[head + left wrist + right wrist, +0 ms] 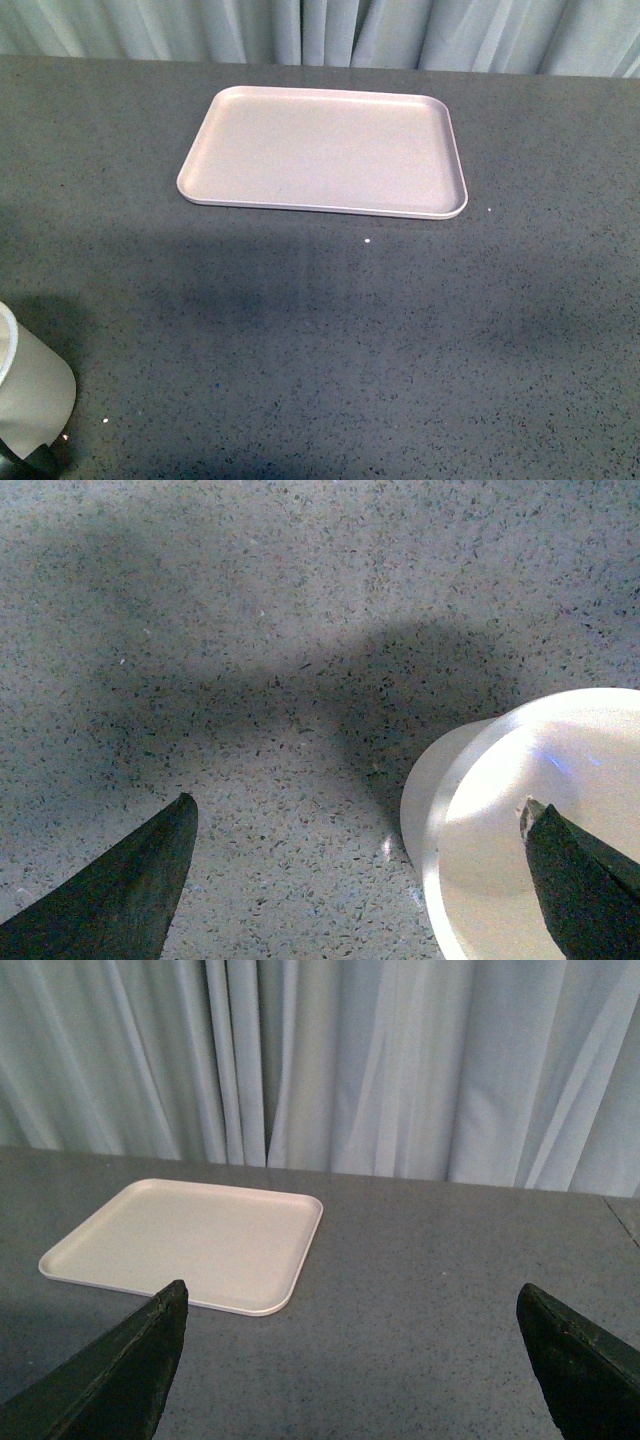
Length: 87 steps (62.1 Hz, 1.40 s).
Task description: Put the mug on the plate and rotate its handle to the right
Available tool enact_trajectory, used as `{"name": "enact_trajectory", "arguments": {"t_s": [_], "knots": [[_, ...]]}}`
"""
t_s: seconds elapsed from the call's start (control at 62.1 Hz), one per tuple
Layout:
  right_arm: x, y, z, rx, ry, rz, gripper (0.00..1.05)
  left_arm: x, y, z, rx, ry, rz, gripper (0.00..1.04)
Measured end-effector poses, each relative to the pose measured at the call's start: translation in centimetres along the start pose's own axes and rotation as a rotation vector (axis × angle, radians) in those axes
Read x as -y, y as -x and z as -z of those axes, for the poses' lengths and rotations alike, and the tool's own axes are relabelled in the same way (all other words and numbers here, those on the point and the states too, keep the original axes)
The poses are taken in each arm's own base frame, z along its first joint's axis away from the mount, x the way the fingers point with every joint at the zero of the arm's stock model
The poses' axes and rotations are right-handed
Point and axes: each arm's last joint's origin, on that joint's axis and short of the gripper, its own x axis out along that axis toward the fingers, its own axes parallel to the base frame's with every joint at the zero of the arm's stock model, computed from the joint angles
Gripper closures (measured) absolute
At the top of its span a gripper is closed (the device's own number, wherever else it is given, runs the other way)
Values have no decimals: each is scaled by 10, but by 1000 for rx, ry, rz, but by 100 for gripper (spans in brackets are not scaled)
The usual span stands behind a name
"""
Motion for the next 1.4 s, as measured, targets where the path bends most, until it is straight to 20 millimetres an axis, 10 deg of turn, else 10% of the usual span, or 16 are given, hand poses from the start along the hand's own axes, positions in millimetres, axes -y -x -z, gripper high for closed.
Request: {"name": "enact_trajectory", "arguments": {"t_s": [0.451,0.982,1.223,1.4], "knots": [[0,0,0,0,0,0,9,-3,-18,9,-81,-25,1,12],[0,0,0,0,0,0,9,21,-16,0,-136,-79,61,101],[0,0,0,0,0,0,9,28,-5,-43,-75,-64,81,103],[0,0,0,0,0,0,9,50,-10,-111,21,-92,89,103]]}}
